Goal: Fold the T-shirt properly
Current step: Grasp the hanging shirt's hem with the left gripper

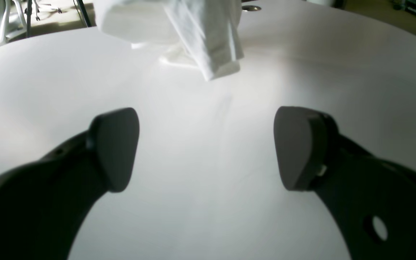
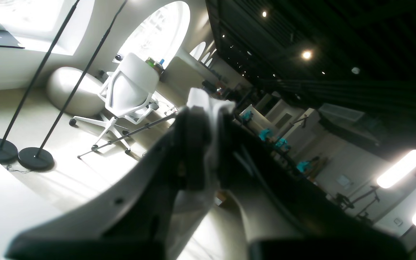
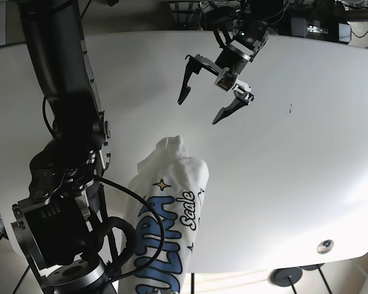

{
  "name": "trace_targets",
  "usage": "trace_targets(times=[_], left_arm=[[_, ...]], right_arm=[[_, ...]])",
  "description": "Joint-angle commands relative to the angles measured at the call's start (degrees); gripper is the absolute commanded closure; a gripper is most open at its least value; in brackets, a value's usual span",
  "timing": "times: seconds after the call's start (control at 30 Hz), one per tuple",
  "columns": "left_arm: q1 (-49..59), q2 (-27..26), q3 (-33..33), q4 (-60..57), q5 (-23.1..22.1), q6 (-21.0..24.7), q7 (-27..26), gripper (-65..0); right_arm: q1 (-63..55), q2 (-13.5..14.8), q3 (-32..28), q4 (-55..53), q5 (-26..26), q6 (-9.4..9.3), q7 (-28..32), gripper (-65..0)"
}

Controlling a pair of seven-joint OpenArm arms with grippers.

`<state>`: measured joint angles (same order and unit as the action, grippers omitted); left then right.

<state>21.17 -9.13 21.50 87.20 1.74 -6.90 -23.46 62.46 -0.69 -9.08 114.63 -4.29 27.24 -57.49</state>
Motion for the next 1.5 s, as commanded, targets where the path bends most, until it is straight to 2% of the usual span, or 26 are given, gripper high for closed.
trace_targets(times=[0.03,0.1,0.2,0.37,0.47,0.6,0.83,0.87,0.93,0.97,1.0,1.03,1.1,1.23,1.3,1.4,1.43,1.5], left_arm=[[-2.22,1.70,0.70,-0.30,-0.20,-0.01,-1.37,-54.7],[-4.51,3.37,1.14,-1.70,-0.20,-0.01,-1.11,-54.7],[-8.11,6.97,1.05,-3.29,-0.20,-0.01,3.02,-54.7],[-14.44,11.98,1.05,-6.71,-0.20,-0.01,6.45,-54.7],[-17.78,14.80,1.05,-9.79,-0.29,-0.01,6.72,-54.7],[-20.16,16.73,0.97,-12.60,-0.29,-0.01,6.72,-54.7],[-19.72,16.91,0.88,-12.17,-0.29,-0.01,6.72,-53.6],[-19.72,16.82,0.88,-12.17,-0.29,-0.01,6.72,-50.7],[-19.81,16.73,0.79,-12.17,-0.29,-0.01,6.72,-36.3],[-19.89,16.73,0.79,-12.17,-0.29,-0.01,6.72,-26.4],[-19.98,16.73,0.79,-12.17,-0.29,-0.01,6.72,-11.0],[-19.98,16.73,0.70,-12.17,-0.29,-0.01,6.98,0.0],[-19.89,16.64,0.17,-11.11,-0.37,0.08,10.76,0.0],[-17.78,16.03,-4.31,-3.73,-0.37,-0.09,11.02,0.0],[-16.47,13.48,-5.72,0.85,-0.29,-0.09,11.29,0.0],[-16.29,8.99,-7.39,8.32,-0.73,-0.09,16.30,0.0],[-15.94,7.50,-8.35,11.22,-2.31,-0.09,18.50,0.0],[-15.85,3.28,-11.96,17.99,-9.25,-0.09,23.77,0.0]], right_arm=[[2.20,-0.15,0.16,0.23,-0.32,-0.39,1.71,-1.9],[2.20,-0.15,0.16,0.23,-0.32,-0.39,1.71,-1.9],[2.03,-0.15,0.16,0.32,-0.32,-0.39,1.71,-1.9],[1.94,0.03,0.16,0.32,-0.32,-0.39,1.80,-1.9],[1.94,0.03,0.16,0.32,-0.32,-0.39,1.80,-1.9],[1.94,0.12,0.16,0.32,-0.32,-0.39,1.80,-1.9],[1.94,0.20,0.16,0.32,-0.32,-0.39,1.80,-1.9],[1.94,0.20,0.16,0.32,-0.32,-0.39,1.80,-1.9],[1.94,0.20,0.16,0.32,-0.32,-0.39,1.80,-1.9],[1.94,0.20,0.16,0.32,-0.32,-0.39,1.80,-1.9],[1.94,0.20,0.16,0.32,-0.32,-0.39,1.80,-1.9],[1.94,0.20,0.16,0.32,-0.32,-0.39,1.80,-1.9],[1.94,0.20,0.16,0.32,-0.32,-0.39,1.80,-1.9],[1.94,0.29,0.25,0.14,-0.41,-0.65,1.80,-1.9],[1.85,1.35,0.33,0.05,-1.02,-0.74,1.80,-1.9],[1.94,1.52,0.33,-2.32,-4.98,-0.74,2.24,-1.9],[1.94,1.52,0.33,-3.46,-6.03,-0.74,3.30,-1.9],[2.12,1.52,0.33,-7.95,-8.85,-0.83,6.81,-1.9]])
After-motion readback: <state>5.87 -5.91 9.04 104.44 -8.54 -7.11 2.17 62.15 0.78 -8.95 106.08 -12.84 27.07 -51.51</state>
